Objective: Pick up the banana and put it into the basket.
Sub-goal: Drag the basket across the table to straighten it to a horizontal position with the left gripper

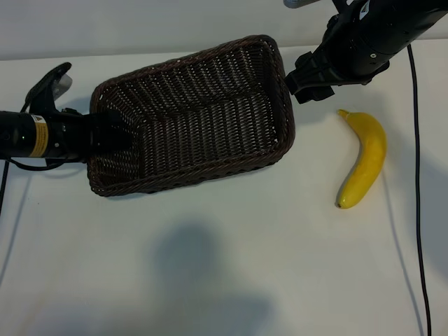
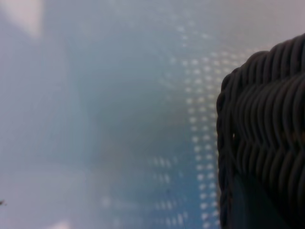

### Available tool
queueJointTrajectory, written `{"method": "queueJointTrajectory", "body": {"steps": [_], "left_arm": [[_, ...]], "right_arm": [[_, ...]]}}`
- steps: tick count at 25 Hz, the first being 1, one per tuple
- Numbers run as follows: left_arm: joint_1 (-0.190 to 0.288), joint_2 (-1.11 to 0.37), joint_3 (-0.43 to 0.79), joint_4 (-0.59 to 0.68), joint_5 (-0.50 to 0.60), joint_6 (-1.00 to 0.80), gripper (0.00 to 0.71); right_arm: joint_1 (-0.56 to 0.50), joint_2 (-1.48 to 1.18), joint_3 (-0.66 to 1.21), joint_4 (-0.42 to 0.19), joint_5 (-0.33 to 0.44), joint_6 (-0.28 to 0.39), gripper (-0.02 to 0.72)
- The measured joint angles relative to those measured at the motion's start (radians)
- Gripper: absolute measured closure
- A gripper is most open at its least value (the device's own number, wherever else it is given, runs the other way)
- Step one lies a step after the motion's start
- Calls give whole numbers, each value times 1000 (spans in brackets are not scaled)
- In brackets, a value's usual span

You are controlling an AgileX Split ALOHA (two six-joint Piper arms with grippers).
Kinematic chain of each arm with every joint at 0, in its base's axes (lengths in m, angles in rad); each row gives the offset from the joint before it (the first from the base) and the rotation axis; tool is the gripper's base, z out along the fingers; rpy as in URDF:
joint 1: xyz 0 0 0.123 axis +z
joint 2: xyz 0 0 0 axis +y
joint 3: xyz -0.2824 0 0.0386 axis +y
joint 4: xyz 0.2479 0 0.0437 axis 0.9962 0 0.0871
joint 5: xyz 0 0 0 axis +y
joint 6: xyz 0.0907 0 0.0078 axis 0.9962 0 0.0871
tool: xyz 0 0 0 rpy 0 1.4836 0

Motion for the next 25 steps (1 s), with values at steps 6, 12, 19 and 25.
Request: {"method": "queueJointTrajectory", "body": {"steps": [6, 12, 19, 25], "left_arm": [[0, 4, -5, 0, 5, 0, 549], [-8, 7, -9, 0, 5, 0, 549], [-28, 8, -9, 0, 3, 0, 549], [-38, 8, -12, 0, 40, 0, 549]], "right_arm": [[0, 0, 0, 0, 0, 0, 98], [0, 0, 0, 0, 0, 0, 98], [0, 0, 0, 0, 0, 3, 98], [0, 0, 0, 0, 0, 4, 98]]}}
